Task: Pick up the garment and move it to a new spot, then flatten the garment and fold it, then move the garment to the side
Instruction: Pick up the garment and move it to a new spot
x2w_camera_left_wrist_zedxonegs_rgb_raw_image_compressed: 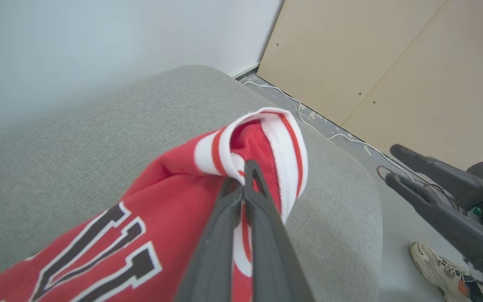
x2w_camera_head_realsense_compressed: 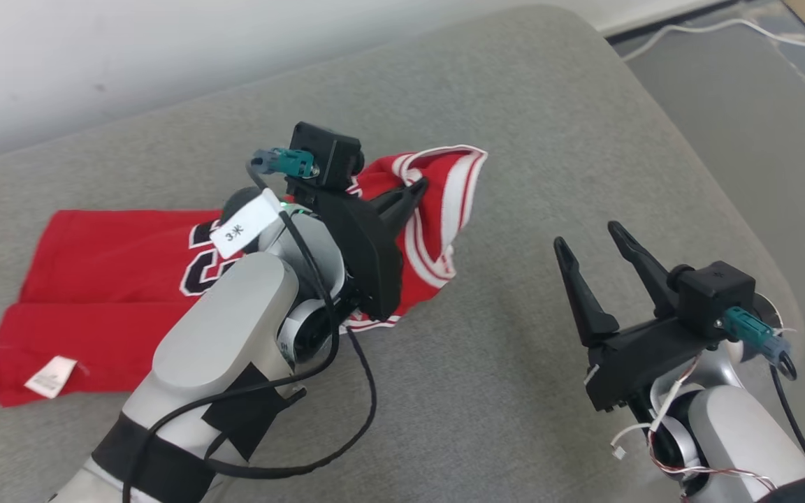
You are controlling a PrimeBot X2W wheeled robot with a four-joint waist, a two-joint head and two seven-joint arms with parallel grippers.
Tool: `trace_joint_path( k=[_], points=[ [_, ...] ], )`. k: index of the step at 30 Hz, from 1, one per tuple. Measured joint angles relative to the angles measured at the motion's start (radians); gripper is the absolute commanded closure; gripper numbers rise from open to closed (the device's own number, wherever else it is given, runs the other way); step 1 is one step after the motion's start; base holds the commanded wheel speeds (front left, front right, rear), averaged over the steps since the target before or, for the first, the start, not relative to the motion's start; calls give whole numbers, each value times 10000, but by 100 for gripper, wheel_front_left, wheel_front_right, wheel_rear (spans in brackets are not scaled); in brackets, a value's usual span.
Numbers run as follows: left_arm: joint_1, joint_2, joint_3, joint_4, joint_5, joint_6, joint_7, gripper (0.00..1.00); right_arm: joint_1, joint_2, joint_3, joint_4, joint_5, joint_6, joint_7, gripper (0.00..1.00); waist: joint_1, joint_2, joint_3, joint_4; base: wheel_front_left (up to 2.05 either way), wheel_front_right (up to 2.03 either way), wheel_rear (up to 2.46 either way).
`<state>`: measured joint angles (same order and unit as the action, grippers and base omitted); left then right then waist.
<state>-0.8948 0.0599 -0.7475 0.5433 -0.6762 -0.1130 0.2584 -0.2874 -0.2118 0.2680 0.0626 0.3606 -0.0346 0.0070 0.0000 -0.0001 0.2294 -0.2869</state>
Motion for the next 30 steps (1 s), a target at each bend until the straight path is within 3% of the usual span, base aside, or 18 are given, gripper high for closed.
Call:
trace_joint_path(
  k=[1,2,3,7,14,17,23,30],
  points=[
    [-17,-4,-13,205,167,29,-150,78,-68,52,38,29,0,0,-38,0,0,0,69,-115,0,0,0],
    [-41,2,-42,399,284,27,-215,20,-151,119,75,67,0,10,-81,0,1,1,141,-228,0,0,0],
    [-70,6,-100,552,332,25,-282,0,-199,157,79,79,0,10,-92,0,2,1,211,-332,0,0,0],
    [-694,-102,-633,1200,784,-17,-1047,0,-196,79,-176,468,33,8,-431,0,2,1,669,-560,0,0,0],
    [-636,-109,-834,1264,1168,-4,-2096,0,-185,10,-161,871,35,98,-602,0,2,1,510,-58,0,0,0],
    [-366,-92,-825,1313,1430,240,-2552,0,-81,12,-138,1085,35,142,-679,0,2,1,303,273,0,0,0],
    [781,244,-823,1361,1524,754,-3170,0,484,-31,-123,1267,92,188,-779,0,0,0,-289,1167,0,0,0],
    [1296,1281,-836,1979,1770,1141,-3218,0,796,-67,-121,1202,105,174,-790,0,-1,0,-742,2128,0,0,0]
  ],
)
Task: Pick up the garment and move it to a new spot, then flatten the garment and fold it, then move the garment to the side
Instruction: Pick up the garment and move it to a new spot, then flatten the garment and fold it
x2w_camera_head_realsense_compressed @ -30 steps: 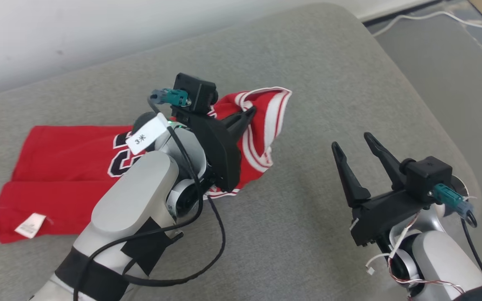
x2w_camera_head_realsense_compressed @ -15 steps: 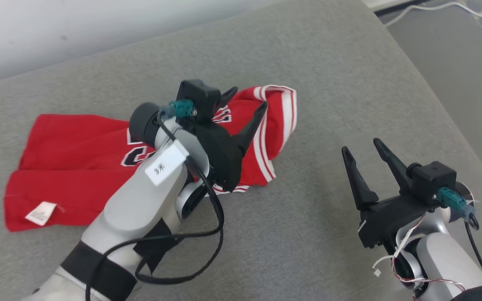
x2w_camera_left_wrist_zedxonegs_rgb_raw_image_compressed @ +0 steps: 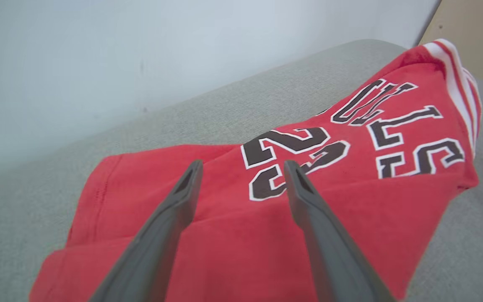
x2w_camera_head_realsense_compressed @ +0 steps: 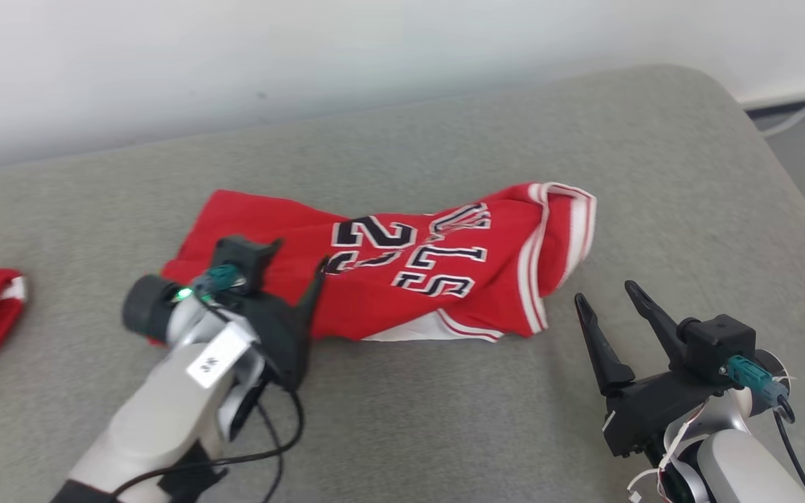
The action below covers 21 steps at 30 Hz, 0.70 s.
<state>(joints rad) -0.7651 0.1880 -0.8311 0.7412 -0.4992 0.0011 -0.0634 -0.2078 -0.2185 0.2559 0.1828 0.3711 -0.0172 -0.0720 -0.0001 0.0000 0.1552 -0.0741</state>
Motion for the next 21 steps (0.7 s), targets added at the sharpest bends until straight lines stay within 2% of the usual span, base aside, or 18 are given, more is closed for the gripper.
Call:
trace_joint_path(
  k=[4,8,21],
  points=[
    [167,437,341,322,-169,90,-42,0,-49,81,240,-12,0,40,17,0,0,0,-217,378,0,0,0],
    [380,867,583,757,-324,178,-73,0,-103,142,318,-111,0,88,29,0,-1,-1,-371,436,0,0,0],
    [314,1252,725,1580,-376,251,228,0,-140,-8,234,-288,-2,86,119,0,0,0,15,-15,0,0,0]
  ],
)
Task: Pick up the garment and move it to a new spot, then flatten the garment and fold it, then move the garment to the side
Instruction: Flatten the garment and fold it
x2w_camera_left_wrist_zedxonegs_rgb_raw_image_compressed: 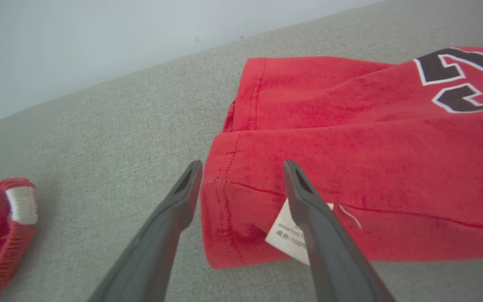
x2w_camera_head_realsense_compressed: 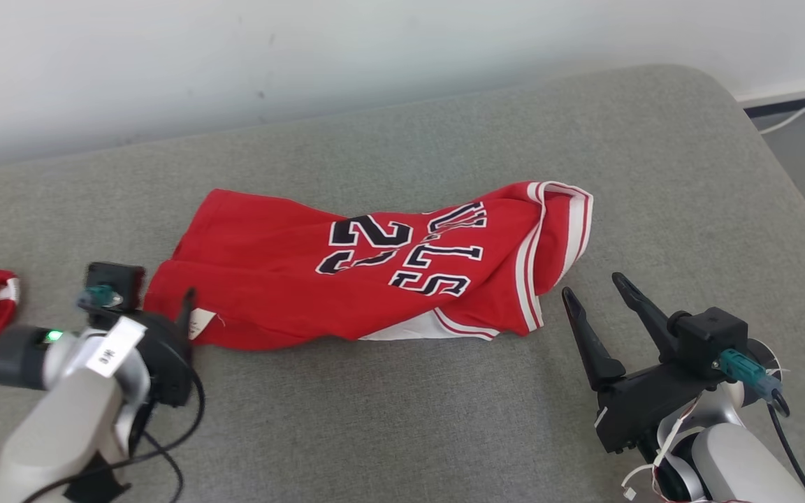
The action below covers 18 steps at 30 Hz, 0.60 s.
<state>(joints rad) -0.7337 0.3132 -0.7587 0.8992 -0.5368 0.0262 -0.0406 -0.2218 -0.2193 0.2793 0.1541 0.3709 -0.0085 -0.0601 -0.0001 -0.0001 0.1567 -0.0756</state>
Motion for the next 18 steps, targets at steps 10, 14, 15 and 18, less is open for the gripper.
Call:
trace_joint_path(
  k=[10,14,15,18],
  points=[
    [-297,159,213,617,-198,-8,297,0,-46,-150,-102,-199,0,-2,77,0,1,2,384,-290,0,0,0],
    [-429,171,173,934,-176,88,428,0,-134,-182,-117,-297,0,-2,82,0,2,2,547,-363,0,0,0],
    [-458,134,267,993,-251,90,487,0,-137,-198,-144,-295,0,-2,82,0,2,2,580,-376,0,0,0],
    [-502,4,230,1193,-293,176,619,29,-135,-251,-205,-293,0,-17,82,0,2,2,628,-385,0,0,0]
  ],
)
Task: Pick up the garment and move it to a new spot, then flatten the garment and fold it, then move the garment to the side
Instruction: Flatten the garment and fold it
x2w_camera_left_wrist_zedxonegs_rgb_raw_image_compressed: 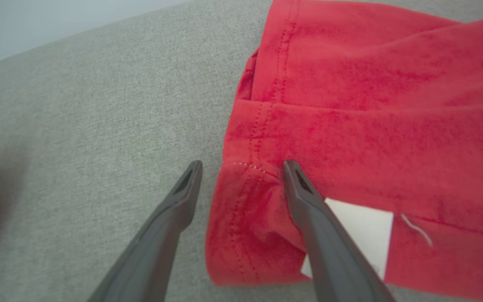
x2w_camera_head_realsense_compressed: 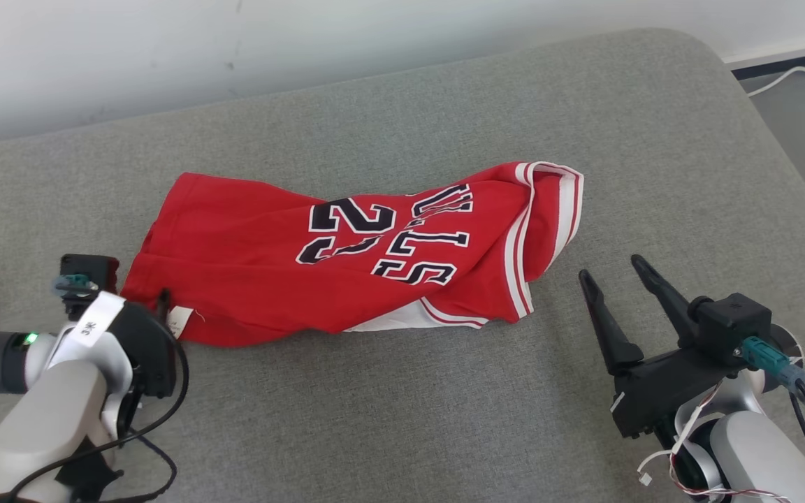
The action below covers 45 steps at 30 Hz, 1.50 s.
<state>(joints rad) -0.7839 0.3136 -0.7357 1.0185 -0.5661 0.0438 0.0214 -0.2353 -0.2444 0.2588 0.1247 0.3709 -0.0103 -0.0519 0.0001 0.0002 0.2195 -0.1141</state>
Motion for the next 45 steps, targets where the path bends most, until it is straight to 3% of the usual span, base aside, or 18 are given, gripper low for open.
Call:
trace_joint_path(
  k=[1,2,3,6,14,24,45],
  points=[
    [-7,-54,6,12,-2,0,0,66,4,-23,-42,-6,0,-8,0,0,-1,0,4,15,0,0,0],
    [-31,-115,-8,12,-2,0,0,66,5,-54,-77,-6,0,-44,-2,0,-1,0,6,40,0,0,0],
    [-58,-184,-19,12,-2,-2,0,100,5,-71,-94,-4,0,-75,-2,0,-1,0,6,70,0,0,0],
    [-129,-437,-142,12,35,-12,-6,100,6,-67,-100,10,2,-75,-2,0,0,0,-10,181,0,0,0],
    [-385,-443,-211,-13,299,-13,-293,100,25,59,198,278,29,23,94,0,0,0,-180,587,0,0,0],
    [-509,-314,201,-151,-119,-272,-786,100,614,330,1149,867,593,729,1066,0,-1,-1,-477,1065,0,0,0],
    [-516,-575,221,-493,-113,-268,-1728,100,-941,813,1233,3730,368,717,1427,0,-1,-1,-562,1560,0,0,0]
  ],
)
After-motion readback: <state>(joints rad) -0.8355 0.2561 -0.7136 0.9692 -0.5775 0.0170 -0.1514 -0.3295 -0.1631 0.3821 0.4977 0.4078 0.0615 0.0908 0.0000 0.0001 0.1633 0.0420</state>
